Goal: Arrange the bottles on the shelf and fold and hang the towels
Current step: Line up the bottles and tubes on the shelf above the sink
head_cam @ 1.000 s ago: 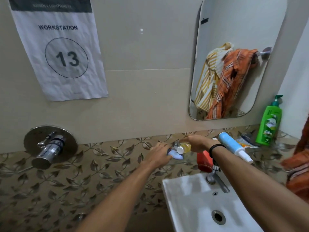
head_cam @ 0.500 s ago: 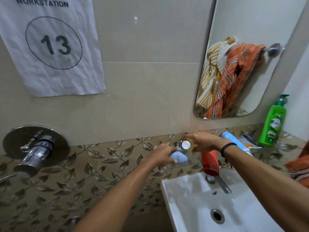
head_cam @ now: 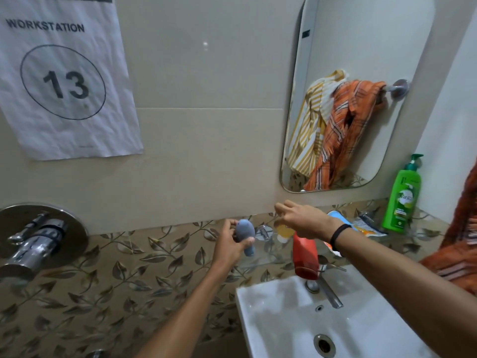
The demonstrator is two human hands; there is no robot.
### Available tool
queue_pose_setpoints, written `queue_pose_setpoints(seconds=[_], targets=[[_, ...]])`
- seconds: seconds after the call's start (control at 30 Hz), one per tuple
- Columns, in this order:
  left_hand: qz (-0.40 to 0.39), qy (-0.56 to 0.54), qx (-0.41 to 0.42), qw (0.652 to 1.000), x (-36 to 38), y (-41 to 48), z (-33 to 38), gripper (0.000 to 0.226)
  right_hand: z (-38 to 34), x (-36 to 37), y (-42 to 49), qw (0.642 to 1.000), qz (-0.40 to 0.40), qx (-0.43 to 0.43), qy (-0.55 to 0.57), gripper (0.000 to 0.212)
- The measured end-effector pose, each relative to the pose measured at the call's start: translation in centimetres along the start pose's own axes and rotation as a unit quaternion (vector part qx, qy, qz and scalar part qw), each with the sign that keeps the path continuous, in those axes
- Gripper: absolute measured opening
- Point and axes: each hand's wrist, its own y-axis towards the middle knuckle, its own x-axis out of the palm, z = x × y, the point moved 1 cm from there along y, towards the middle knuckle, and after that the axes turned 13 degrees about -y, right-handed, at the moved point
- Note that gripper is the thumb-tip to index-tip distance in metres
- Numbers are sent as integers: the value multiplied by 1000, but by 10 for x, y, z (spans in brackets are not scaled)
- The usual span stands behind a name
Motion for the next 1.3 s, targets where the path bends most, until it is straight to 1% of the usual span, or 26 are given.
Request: queue_pose_setpoints(seconds=[0.1,0.2,0.3,0.33,0.4,0.5,0.57,0.67,0.77,0.9,1.07,1.13,1.17,1.23,1.3], targets=[[13,48,9,999,10,-2,-3,44,-8,-1,8,1000,17,-18,-6,49],[2,93,18,995,16,-5,-2,44,-15,4,12,999,6,-42,14,55],[-16,142,27,989,19,-8,-1,45,-16,11,14,998,-12,-42,50,64],[-19,149,25,988,19,-9,-1,46,-14,12,15,996,-22,-35,74,67],[-14,154,20,988,20,-11,-2,47,-9,13,17,986,-56,-8,156,67],[7,164,33,986,20,-13,-2,46,-1,17,18,951,-66,45,300,63],[16,170,38,985,21,-14,-3,46,1,26,17,933,-71,81,344,59],[17,169,34,985,20,-14,-5,48,1,40,14,913,-70,138,378,60],[13,160,26,987,19,-14,-7,48,4,48,11,896,-69,169,405,58],[12,148,23,989,19,-13,-8,50,7,54,10,891,-77,183,408,62],[17,135,20,991,20,-12,-12,54,6,53,7,890,-65,176,415,57],[15,123,17,992,21,-12,-11,59,5,50,3,888,-55,168,425,58],[13,115,18,993,21,-13,-11,64,5,48,1,884,-53,165,434,62],[14,100,30,994,20,-14,-10,75,6,44,-6,866,-47,171,468,72],[41,93,69,992,19,-18,-9,84,9,41,-16,843,-24,196,500,75]])
